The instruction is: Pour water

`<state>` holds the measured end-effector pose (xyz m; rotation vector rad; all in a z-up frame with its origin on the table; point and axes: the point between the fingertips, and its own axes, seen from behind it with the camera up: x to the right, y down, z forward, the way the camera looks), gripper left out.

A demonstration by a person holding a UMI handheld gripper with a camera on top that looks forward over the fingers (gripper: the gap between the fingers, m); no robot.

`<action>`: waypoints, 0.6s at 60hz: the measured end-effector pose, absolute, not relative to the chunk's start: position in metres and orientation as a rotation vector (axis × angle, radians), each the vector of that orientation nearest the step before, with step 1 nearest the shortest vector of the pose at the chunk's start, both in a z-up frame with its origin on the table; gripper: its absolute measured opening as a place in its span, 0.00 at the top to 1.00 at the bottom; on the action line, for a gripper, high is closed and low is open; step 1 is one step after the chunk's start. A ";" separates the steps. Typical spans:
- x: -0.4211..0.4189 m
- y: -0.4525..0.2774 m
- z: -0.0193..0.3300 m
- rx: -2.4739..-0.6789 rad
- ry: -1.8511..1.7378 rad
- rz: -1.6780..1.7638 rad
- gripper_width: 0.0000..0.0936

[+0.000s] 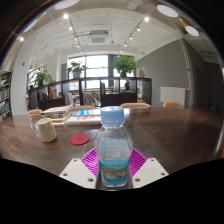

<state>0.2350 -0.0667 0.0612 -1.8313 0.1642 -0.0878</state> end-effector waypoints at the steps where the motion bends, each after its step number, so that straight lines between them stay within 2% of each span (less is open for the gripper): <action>1: 0.234 -0.067 0.061 -1.830 0.164 -0.091 0.62; 2: 0.233 -0.067 0.062 -1.831 0.161 -0.091 0.66; 5: 0.235 -0.066 0.062 -1.832 0.155 -0.099 0.69; 26: 0.217 -0.047 0.068 -1.952 -0.007 -0.300 0.69; 36: 0.178 0.000 0.109 -1.975 -0.294 -0.490 0.69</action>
